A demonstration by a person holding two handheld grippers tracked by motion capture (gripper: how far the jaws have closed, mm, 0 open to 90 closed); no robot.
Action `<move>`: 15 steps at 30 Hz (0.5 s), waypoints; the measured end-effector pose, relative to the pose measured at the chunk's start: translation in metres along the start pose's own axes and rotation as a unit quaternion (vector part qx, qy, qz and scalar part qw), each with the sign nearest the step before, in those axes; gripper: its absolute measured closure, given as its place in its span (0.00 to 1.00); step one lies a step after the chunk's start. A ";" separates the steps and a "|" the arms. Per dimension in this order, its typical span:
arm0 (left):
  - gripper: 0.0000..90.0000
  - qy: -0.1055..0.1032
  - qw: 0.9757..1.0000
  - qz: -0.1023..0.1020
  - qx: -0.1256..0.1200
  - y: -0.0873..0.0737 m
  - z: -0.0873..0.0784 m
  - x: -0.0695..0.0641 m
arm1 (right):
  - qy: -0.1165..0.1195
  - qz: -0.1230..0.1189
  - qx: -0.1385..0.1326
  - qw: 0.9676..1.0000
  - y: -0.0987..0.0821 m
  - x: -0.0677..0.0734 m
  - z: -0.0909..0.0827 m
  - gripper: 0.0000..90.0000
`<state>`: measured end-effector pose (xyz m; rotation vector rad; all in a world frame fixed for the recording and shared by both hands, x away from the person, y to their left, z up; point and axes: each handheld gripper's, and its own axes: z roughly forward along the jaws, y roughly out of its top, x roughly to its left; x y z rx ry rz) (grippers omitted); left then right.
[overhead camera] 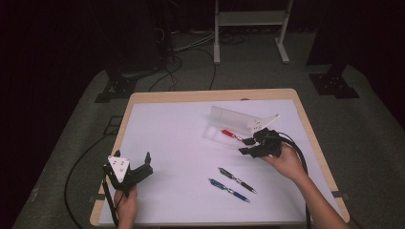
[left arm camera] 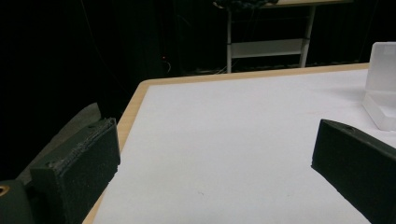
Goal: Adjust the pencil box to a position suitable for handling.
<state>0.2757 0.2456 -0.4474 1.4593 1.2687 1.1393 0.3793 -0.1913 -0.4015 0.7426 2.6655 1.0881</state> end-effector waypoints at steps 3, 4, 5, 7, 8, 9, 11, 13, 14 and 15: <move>0.00 0.001 1.000 0.002 0.001 0.000 -0.001 0.002 | 0.008 0.008 -0.008 1.000 -0.007 0.009 -0.003 0.59; 0.00 0.001 1.000 0.001 0.001 -0.001 -0.001 0.003 | 0.010 0.010 -0.009 1.000 -0.010 0.011 -0.004 0.58; 0.00 0.001 1.000 -0.003 0.001 -0.001 -0.002 0.005 | 0.013 0.012 -0.008 1.000 -0.011 0.014 -0.003 0.58; 0.00 0.001 1.000 -0.008 0.000 -0.001 -0.001 0.006 | 0.014 0.008 -0.006 1.000 -0.013 0.017 -0.003 0.57; 0.00 0.000 1.000 -0.010 0.000 -0.001 -0.001 0.006 | 0.014 0.009 -0.005 1.000 -0.014 0.020 -0.003 0.56; 0.00 -0.001 1.000 -0.012 0.000 -0.001 -0.002 0.006 | 0.012 0.006 -0.003 1.000 -0.017 0.027 -0.002 0.54; 0.00 0.000 1.000 -0.010 -0.001 0.000 -0.002 0.006 | 0.009 0.004 -0.002 1.000 -0.018 0.031 -0.003 0.53; 0.00 0.002 1.000 -0.002 -0.002 0.000 -0.003 0.004 | 0.006 0.000 -0.006 1.000 -0.022 0.041 -0.005 0.51; 0.00 0.002 1.000 -0.002 -0.002 0.000 -0.003 0.004 | 0.006 0.000 -0.006 1.000 -0.022 0.041 -0.005 0.51; 0.00 0.002 1.000 -0.002 -0.003 0.000 -0.003 0.003 | 0.008 -0.001 -0.010 1.000 -0.024 0.047 -0.006 0.51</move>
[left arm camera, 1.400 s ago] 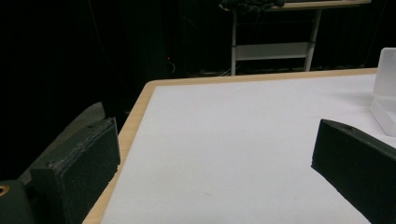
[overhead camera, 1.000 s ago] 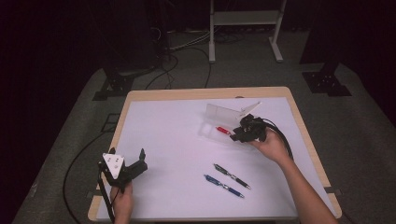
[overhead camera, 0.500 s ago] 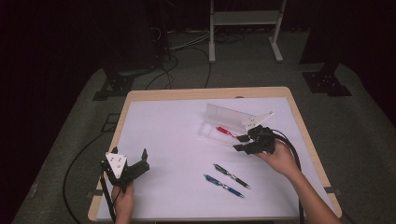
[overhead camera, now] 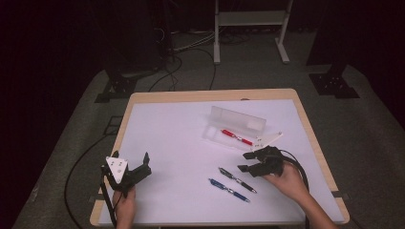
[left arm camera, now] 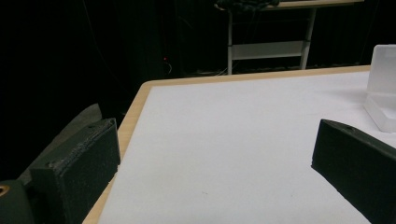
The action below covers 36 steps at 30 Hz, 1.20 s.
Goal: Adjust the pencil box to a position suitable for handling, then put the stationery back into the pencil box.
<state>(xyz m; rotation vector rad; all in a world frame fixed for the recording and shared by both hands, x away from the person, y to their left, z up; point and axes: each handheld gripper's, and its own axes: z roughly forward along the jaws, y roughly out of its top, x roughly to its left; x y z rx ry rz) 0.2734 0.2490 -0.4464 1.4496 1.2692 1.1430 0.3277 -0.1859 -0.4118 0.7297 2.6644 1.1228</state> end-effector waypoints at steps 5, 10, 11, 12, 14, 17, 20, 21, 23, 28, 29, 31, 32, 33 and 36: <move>0.00 -0.001 1.000 -0.001 0.003 0.000 0.001 0.000 | 0.004 0.003 -0.007 1.000 -0.005 0.008 -0.001 0.50; 0.00 -0.002 1.000 -0.002 0.002 0.000 0.001 -0.001 | 0.009 0.011 -0.011 1.000 -0.013 0.019 0.002 0.48; 0.00 -0.002 1.000 -0.002 0.002 0.000 0.001 -0.001 | 0.009 0.011 -0.011 1.000 -0.013 0.019 0.002 0.48; 0.00 -0.001 1.000 0.001 0.002 0.000 0.001 -0.002 | 0.011 0.009 -0.011 1.000 -0.014 0.023 0.005 0.48; 0.00 0.001 1.000 0.002 0.001 0.000 0.000 -0.001 | 0.014 0.009 -0.006 1.000 -0.016 0.027 0.008 0.48; 0.00 0.002 1.000 -0.003 0.001 0.000 0.000 0.001 | 0.017 0.006 -0.003 1.000 -0.016 0.032 0.012 0.48; 0.00 0.002 1.000 -0.003 0.001 0.000 0.000 0.001 | 0.021 0.004 -0.002 1.000 -0.016 0.037 0.016 0.49; 0.00 0.002 1.000 -0.003 0.001 0.000 0.000 0.001 | 0.021 0.004 -0.002 1.000 -0.016 0.037 0.016 0.49; 0.00 0.002 1.000 -0.001 0.001 0.000 0.000 0.001 | 0.021 0.004 0.003 1.000 -0.017 0.039 0.021 0.50; 0.00 0.003 1.000 -0.003 0.001 0.000 -0.001 0.002 | 0.020 0.009 0.023 0.999 -0.022 0.041 0.033 0.53; 0.00 0.003 1.000 -0.003 0.001 0.000 -0.001 0.002 | 0.020 0.009 0.023 0.999 -0.022 0.041 0.033 0.53; 0.00 0.005 1.000 -0.004 0.000 0.000 -0.001 0.002 | 0.016 0.010 0.021 1.000 -0.021 0.041 0.034 0.55; 0.00 0.006 1.000 -0.002 -0.001 0.000 -0.002 0.001 | 0.010 0.010 0.026 1.000 -0.021 0.040 0.035 0.59; 0.00 0.006 1.000 -0.002 -0.001 0.000 -0.002 0.001 | 0.010 0.010 0.026 1.000 -0.021 0.040 0.035 0.59; 0.00 0.007 1.000 -0.001 -0.002 0.001 -0.003 0.001 | -0.004 0.011 0.036 0.999 -0.022 0.039 0.038 0.66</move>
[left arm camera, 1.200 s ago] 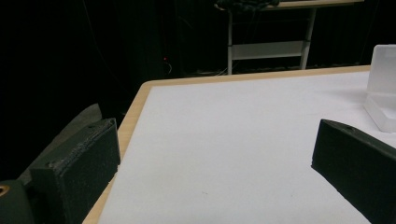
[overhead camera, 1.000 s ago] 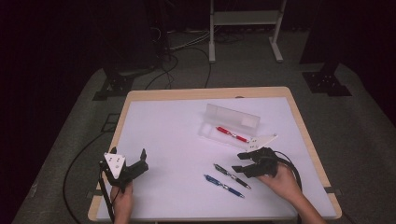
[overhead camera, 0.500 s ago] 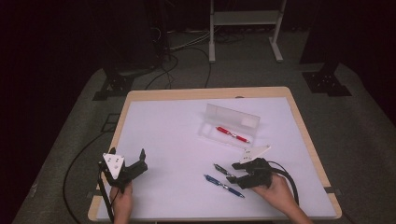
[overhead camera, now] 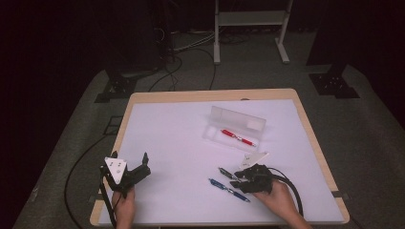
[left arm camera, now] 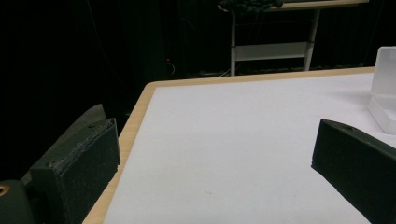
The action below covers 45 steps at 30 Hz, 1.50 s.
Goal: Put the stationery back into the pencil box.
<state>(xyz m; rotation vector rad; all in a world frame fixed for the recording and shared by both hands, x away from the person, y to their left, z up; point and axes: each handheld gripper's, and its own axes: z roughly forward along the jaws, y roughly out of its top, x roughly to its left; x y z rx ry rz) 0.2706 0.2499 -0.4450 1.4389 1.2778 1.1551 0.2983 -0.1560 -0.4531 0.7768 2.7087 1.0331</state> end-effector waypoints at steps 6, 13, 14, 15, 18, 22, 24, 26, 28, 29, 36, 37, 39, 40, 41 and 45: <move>0.00 0.000 1.000 0.003 0.000 0.000 0.000 -0.001 | -0.014 0.001 0.018 1.000 -0.001 -0.003 0.005 0.74; 0.00 0.001 1.000 0.001 -0.001 0.000 0.000 0.000 | -0.024 -0.003 0.029 0.999 -0.002 -0.003 0.009 0.82; 0.00 0.001 1.000 0.000 0.000 0.000 -0.001 0.000 | -0.025 -0.002 0.030 0.999 -0.002 -0.002 0.008 0.83; 0.00 0.001 1.000 0.000 0.000 0.000 -0.001 0.000 | -0.025 -0.002 0.030 0.999 -0.002 -0.002 0.008 0.83; 0.00 0.001 1.000 0.001 0.001 0.000 -0.001 -0.001 | -0.026 -0.004 0.028 0.999 -0.002 -0.002 0.009 0.87; 0.00 0.002 1.000 0.004 0.000 0.000 -0.001 -0.002 | -0.029 -0.007 0.030 0.999 -0.002 -0.001 0.008 0.88; 0.00 0.001 1.000 0.003 0.001 0.000 0.000 -0.002 | -0.023 -0.007 0.028 0.999 -0.001 -0.002 0.008 0.88; 0.00 0.000 1.000 0.004 0.001 0.000 0.000 -0.002 | -0.022 -0.005 0.026 0.999 -0.001 -0.002 0.007 0.88; 0.00 -0.001 1.000 0.005 0.002 0.000 0.001 -0.003 | -0.023 -0.007 0.018 1.000 0.003 -0.006 0.002 0.88; 0.00 0.000 1.000 0.005 0.003 0.000 0.001 -0.003 | -0.023 -0.007 0.018 1.000 0.003 -0.006 0.002 0.88; 0.00 -0.001 1.000 0.006 0.000 0.000 0.001 -0.004 | -0.023 -0.002 0.012 1.000 0.007 -0.024 -0.003 0.88; 0.00 -0.001 1.000 0.006 0.000 0.000 0.001 -0.004 | -0.023 -0.002 0.012 1.000 0.007 -0.024 -0.003 0.88; 0.00 -0.001 1.000 0.006 0.002 0.000 0.001 -0.004 | -0.024 0.000 0.014 1.000 0.009 -0.028 -0.002 0.88; 0.00 -0.002 1.000 0.006 0.002 0.000 0.001 -0.004 | -0.026 -0.003 0.014 1.000 0.011 -0.030 -0.002 0.88; 0.00 -0.002 1.000 0.005 0.001 0.000 0.001 -0.004 | -0.026 -0.004 0.016 1.000 0.014 -0.033 -0.002 0.88; 0.00 -0.001 1.000 0.006 0.001 0.000 0.001 -0.004 | -0.033 -0.004 0.021 0.999 0.022 -0.042 -0.002 0.88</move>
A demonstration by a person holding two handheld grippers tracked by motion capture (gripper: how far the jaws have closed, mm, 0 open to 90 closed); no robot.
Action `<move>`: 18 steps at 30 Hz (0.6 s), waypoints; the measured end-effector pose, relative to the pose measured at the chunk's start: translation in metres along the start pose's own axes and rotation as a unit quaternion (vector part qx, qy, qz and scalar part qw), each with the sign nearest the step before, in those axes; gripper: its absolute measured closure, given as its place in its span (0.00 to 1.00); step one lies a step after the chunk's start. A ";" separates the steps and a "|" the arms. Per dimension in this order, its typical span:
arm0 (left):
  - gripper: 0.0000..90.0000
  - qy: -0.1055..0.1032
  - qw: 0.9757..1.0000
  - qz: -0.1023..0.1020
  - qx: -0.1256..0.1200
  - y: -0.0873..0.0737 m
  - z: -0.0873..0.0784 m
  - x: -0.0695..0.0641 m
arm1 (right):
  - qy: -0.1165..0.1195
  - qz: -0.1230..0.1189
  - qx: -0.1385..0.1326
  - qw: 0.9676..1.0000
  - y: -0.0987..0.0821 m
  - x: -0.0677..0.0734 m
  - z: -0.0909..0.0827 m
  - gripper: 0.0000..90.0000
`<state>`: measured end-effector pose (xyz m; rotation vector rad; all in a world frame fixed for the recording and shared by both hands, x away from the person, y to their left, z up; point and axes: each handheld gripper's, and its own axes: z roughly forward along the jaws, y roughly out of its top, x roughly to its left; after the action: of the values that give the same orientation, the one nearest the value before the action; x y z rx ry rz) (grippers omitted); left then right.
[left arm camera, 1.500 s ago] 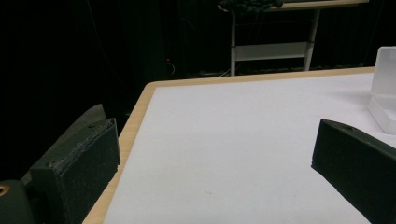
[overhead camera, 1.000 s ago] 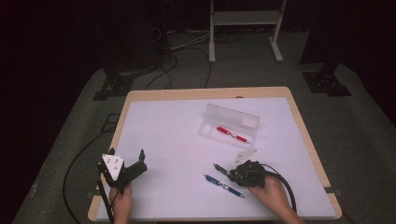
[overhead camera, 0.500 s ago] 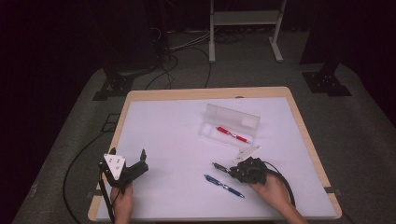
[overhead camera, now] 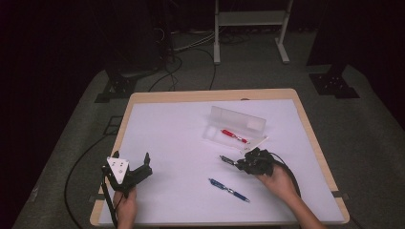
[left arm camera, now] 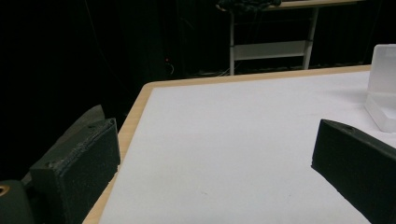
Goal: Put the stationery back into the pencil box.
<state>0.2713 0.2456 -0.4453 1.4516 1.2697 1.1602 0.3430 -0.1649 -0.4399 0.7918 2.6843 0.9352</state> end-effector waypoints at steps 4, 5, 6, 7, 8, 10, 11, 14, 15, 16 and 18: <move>0.00 0.000 1.000 -0.003 0.002 0.000 0.000 0.001 | -0.004 0.002 -0.003 1.000 0.008 -0.011 0.000 0.88; 0.00 -0.001 1.000 -0.004 0.001 0.000 0.000 0.001 | -0.004 0.002 -0.004 1.000 0.012 -0.015 0.000 0.88; 0.00 -0.001 1.000 -0.004 0.001 0.000 0.000 0.001 | -0.004 0.002 -0.004 1.000 0.012 -0.015 0.000 0.88; 0.00 -0.001 1.000 -0.003 -0.001 0.000 0.000 0.000 | -0.005 0.002 -0.002 1.000 0.014 -0.016 0.000 0.88; 0.00 0.000 1.000 -0.002 -0.001 0.000 0.000 0.000 | -0.006 0.004 0.001 1.000 0.017 -0.018 0.000 0.88; 0.00 0.000 1.000 -0.001 -0.001 0.000 0.000 0.000 | -0.010 -0.001 0.002 1.000 0.021 -0.021 0.001 0.88; 0.00 -0.001 1.000 -0.001 0.000 0.000 0.000 0.000 | -0.011 0.001 -0.001 1.000 0.024 -0.025 0.000 0.88; 0.00 -0.001 1.000 -0.001 0.000 0.000 0.000 0.000 | -0.009 0.001 0.000 1.000 0.027 -0.028 0.001 0.88; 0.00 -0.001 1.000 -0.001 0.000 0.000 0.000 0.000 | -0.013 0.001 0.004 1.000 0.030 -0.031 0.001 0.88; 0.00 -0.001 1.000 -0.001 0.000 0.000 0.000 0.000 | -0.013 0.001 0.004 1.000 0.030 -0.031 0.001 0.88; 0.00 0.000 1.000 -0.001 0.000 0.000 0.000 0.000 | -0.015 0.003 0.004 1.000 0.033 -0.035 0.001 0.87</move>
<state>0.2713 0.2460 -0.4453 1.4506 1.2706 1.1578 0.3864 -0.1615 -0.4195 0.8105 2.6633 0.9073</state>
